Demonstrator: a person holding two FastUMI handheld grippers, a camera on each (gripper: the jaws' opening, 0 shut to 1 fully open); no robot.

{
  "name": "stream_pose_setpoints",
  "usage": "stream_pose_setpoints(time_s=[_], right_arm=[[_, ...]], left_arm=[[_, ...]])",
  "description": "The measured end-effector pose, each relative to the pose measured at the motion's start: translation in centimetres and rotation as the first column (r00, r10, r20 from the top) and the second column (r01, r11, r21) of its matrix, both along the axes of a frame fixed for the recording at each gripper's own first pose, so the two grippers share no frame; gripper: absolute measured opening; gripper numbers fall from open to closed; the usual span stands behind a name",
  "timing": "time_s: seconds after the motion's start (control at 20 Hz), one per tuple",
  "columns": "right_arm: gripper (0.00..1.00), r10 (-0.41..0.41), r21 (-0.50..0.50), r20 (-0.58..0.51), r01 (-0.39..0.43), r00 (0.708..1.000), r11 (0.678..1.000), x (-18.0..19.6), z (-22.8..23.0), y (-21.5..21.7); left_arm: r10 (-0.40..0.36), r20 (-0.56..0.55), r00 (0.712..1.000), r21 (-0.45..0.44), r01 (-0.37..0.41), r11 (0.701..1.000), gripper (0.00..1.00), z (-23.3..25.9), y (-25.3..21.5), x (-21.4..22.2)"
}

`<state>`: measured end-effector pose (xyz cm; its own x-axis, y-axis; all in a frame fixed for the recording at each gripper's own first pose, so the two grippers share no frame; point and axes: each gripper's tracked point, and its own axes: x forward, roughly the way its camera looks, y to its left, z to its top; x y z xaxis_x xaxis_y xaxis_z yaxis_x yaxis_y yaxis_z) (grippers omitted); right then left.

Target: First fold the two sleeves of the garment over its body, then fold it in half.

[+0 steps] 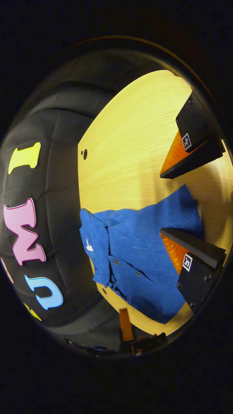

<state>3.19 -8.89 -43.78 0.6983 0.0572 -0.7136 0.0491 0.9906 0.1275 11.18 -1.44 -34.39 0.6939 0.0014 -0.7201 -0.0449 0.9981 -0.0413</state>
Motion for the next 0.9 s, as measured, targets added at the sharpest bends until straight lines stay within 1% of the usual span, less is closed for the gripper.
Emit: stream_pose_setpoints(time_s=[0.1, 0.2, 0.25, 0.3, 0.35, 0.4, 0.45, 0.5, 0.6, 0.65, 0.7, 0.75, 0.85, 0.9], right_arm=[[0.99, 0.000, 0.000, -0.021, 0.000, 1.000, 1.000, -0.5, -0.5, 0.4], [0.99, -0.023, -0.002, -0.039, 0.023, 0.999, 1.000, -0.6, -1.0, 0.1], [0.99, -0.032, 0.001, -0.047, 0.032, 0.998, 0.999, -0.6, -1.3, 0.1], [0.98, -0.035, 0.001, -0.064, 0.036, 0.997, 0.999, -0.6, -1.6, 0.2], [0.98, -0.031, -0.011, -0.085, 0.030, 0.996, 0.999, -0.9, -2.1, 0.2], [0.99, -0.034, -0.024, -0.069, 0.032, 0.997, 0.999, -0.4, -1.9, 0.2], [0.99, -0.029, -0.039, -0.083, 0.026, 0.996, 0.999, -0.4, -2.1, 0.2], [0.99, -0.020, -0.059, -0.090, 0.015, 0.996, 0.998, -0.5, -2.1, 0.2], [0.98, 0.000, -0.084, -0.103, -0.009, 0.995, 0.996, -1.0, -2.2, 0.6], [0.96, 0.000, -0.085, -0.103, -0.008, 0.995, 0.996, -0.9, -2.2, 0.8], [0.87, 0.000, -0.077, -0.106, -0.008, 0.994, 0.997, -0.9, -2.4, 1.1], [0.82, -0.001, -0.070, -0.103, -0.006, 0.995, 0.998, -1.0, -2.3, 1.6], [0.43, -0.008, -0.054, -0.095, 0.003, 0.995, 0.999, -1.2, -2.2, 2.0], [0.33, -0.012, -0.057, -0.100, 0.007, 0.995, 0.998, -1.1, -2.4, 2.2]], left_arm=[[0.080, -0.084, 0.993, 0.002, -0.080, 0.997, 0.85, -1.5, 3.0, -4.6], [0.161, -0.146, 0.976, -0.013, -0.165, 0.986, 0.85, -2.9, 4.8, -7.9], [0.188, -0.171, 0.967, -0.024, -0.195, 0.980, 0.82, -3.5, 5.3, -8.9], [0.203, -0.192, 0.960, -0.040, -0.214, 0.976, 0.85, -4.2, 5.3, -9.7], [0.210, -0.212, 0.955, -0.053, -0.225, 0.973, 0.85, -4.7, 5.0, -10.2], [0.217, -0.207, 0.954, -0.033, -0.228, 0.973, 0.85, -4.4, 5.2, -10.3], [0.192, -0.201, 0.961, -0.029, -0.202, 0.979, 0.82, -4.7, 4.9, -9.9], [0.181, -0.218, 0.959, -0.015, -0.188, 0.982, 0.80, -5.2, 4.6, -10.1], [0.129, -0.222, 0.966, 0.012, -0.129, 0.992, 0.80, -5.2, 3.7, -9.8], [0.102, -0.223, 0.970, 0.018, -0.101, 0.995, 0.77, -5.1, 3.1, -9.6], [0.087, -0.222, 0.971, 0.030, -0.083, 0.996, 0.55, -5.4, 2.7, -9.3], [0.069, -0.218, 0.973, 0.032, -0.064, 0.997, 0.49, -5.5, 2.1, -8.8], [0.066, -0.217, 0.974, 0.037, -0.059, 0.998, 0.31, -5.6, 1.5, -8.7], [0.066, -0.217, 0.974, 0.040, -0.058, 0.998, 0.24, -5.6, 1.7, -9.0]])
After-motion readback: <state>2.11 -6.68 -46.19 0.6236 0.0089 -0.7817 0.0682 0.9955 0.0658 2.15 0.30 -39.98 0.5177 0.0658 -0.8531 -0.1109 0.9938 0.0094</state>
